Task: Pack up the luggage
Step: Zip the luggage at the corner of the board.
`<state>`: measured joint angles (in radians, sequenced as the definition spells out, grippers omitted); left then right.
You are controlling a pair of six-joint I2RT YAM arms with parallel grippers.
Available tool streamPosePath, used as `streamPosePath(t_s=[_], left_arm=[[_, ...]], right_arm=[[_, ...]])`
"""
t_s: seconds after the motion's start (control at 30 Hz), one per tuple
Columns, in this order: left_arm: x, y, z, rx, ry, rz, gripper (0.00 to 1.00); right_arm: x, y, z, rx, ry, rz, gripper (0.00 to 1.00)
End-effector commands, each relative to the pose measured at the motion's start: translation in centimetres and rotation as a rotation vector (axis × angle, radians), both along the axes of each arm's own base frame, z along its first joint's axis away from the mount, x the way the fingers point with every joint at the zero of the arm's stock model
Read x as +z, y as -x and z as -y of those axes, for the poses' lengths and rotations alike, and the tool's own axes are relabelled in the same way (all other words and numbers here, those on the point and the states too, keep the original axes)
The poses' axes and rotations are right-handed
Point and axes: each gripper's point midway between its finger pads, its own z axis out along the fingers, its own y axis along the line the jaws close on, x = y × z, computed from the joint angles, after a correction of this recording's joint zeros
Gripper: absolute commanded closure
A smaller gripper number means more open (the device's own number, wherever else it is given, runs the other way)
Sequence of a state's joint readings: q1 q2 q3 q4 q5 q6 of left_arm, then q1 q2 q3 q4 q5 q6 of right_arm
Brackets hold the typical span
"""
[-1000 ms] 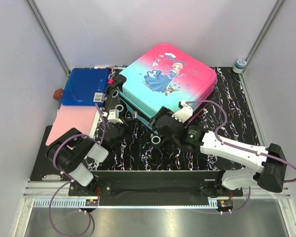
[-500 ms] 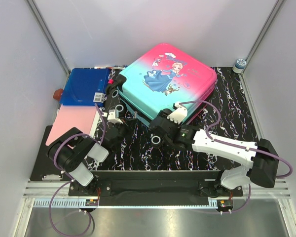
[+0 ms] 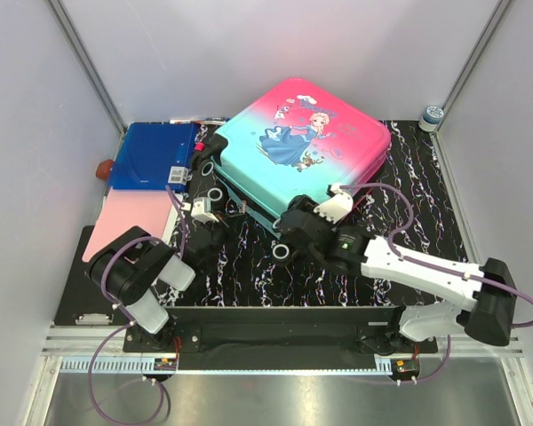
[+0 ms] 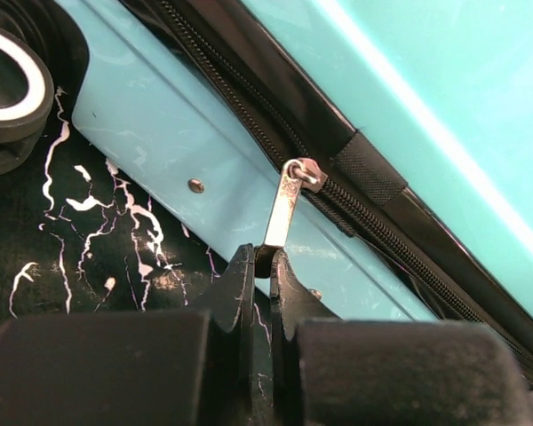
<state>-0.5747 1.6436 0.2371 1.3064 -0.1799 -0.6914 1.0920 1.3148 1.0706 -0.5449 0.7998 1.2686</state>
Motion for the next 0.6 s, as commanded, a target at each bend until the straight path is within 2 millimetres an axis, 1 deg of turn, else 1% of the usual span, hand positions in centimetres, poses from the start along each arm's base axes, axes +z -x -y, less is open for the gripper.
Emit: streamPosePath(t_s=[0.0, 0.1, 0.17, 0.27, 0.4, 0.53, 0.57], left_arm=[[4.5, -1.7, -3.8, 0.163, 0.12, 0.177, 1.0], [4.4, -2.0, -4.2, 0.175, 0.121, 0.175, 1.0], [4.4, -2.2, -4.5, 0.183, 0.118, 0.176, 1.0], [4.5, -2.3, -4.5, 0.18, 0.112, 0.183, 1.0], [4.6, -2.2, -4.3, 0.169, 0.116, 0.186, 1.0], [4.6, -2.2, -4.3, 0.165, 0.113, 0.186, 1.0], [4.5, -2.2, -4.3, 0.164, 0.113, 0.186, 1.0]], right_arm=[[2.1, 0.0, 6.6, -0.141, 0.121, 0.108, 1.0], [2.7, 0.1, 7.9, -0.162, 0.134, 0.126, 1.0], [2.7, 0.1, 8.2, -0.161, 0.149, 0.127, 1.0], [2.7, 0.0, 8.0, -0.152, 0.157, 0.121, 1.0], [2.1, 0.1, 6.8, -0.113, 0.162, 0.086, 1.0], [1.4, 0.6, 5.6, -0.035, 0.169, 0.036, 0.69], [1.8, 0.8, 5.5, -0.021, 0.156, 0.037, 0.64]])
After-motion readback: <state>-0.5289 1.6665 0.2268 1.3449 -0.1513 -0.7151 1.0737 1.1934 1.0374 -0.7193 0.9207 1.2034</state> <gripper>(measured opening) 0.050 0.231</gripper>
